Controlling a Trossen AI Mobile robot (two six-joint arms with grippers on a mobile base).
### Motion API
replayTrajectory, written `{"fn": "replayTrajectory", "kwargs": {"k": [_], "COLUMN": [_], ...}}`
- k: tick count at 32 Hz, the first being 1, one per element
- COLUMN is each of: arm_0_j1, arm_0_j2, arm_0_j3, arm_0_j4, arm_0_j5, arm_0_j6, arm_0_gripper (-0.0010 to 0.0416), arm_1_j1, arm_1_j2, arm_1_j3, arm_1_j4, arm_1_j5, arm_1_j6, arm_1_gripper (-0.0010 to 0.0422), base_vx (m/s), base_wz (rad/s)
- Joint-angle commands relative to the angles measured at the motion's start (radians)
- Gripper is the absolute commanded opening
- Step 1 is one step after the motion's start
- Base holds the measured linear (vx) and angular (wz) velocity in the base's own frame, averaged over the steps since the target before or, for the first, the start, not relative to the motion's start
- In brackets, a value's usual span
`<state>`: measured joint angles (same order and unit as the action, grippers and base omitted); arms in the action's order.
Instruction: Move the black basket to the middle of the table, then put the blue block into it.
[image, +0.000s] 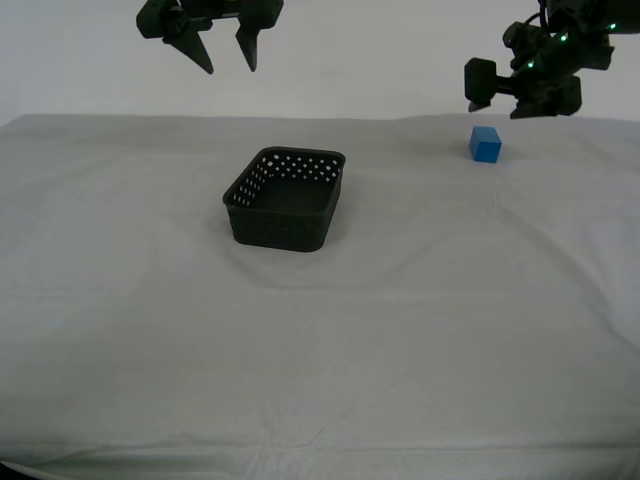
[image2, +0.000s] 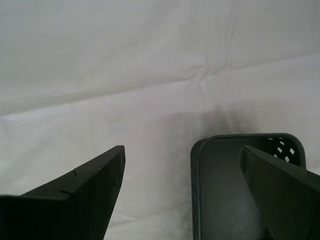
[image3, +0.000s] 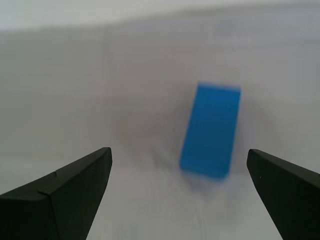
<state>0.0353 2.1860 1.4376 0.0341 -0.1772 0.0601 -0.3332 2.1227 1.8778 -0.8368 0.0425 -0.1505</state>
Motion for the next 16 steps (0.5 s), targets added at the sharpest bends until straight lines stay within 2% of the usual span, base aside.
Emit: {"fn": "replayTrajectory", "kwargs": {"k": [1,2,4,8,12,13,16], "arm_0_j1": [0.002,0.002,0.002,0.005,0.005,0.006,0.006], "arm_0_j2": [0.069,0.11,0.132,0.225,0.282,0.299,0.311], "arm_0_j3": [0.065,0.12,0.16,0.281,0.328,0.333,0.333], "arm_0_j4": [-0.015,-0.035,-0.06,-0.121,-0.152,-0.151,-0.141], "arm_0_j5": [0.012,0.025,0.026,0.045,0.06,0.085,0.104], "arm_0_j6": [0.0,0.0,0.0,0.0,0.0,-0.004,-0.008], "arm_0_gripper": [0.0369,0.0361,0.0358,0.0368,0.0372,0.0368,0.0354], "arm_1_j1": [-0.001,-0.001,-0.001,-0.002,-0.002,-0.002,-0.002], "arm_1_j2": [-0.001,-0.001,-0.001,-0.001,-0.001,-0.001,-0.001], "arm_1_j3": [0.001,0.001,0.001,0.001,0.001,0.001,0.002], "arm_1_j4": [0.003,0.006,0.001,0.008,0.014,0.012,0.016], "arm_1_j5": [-0.002,-0.002,-0.001,-0.001,-0.002,0.0,0.002], "arm_1_j6": [0.002,0.002,0.002,0.002,0.002,0.002,0.001], "arm_1_gripper": [0.0314,0.0314,0.0314,0.0314,0.0314,0.0314,0.0314], "base_vx": [0.0,0.0,0.0,0.0,0.0,0.0,0.0], "base_wz": [0.0,0.0,0.0,0.0,0.0,0.0,0.0]}}
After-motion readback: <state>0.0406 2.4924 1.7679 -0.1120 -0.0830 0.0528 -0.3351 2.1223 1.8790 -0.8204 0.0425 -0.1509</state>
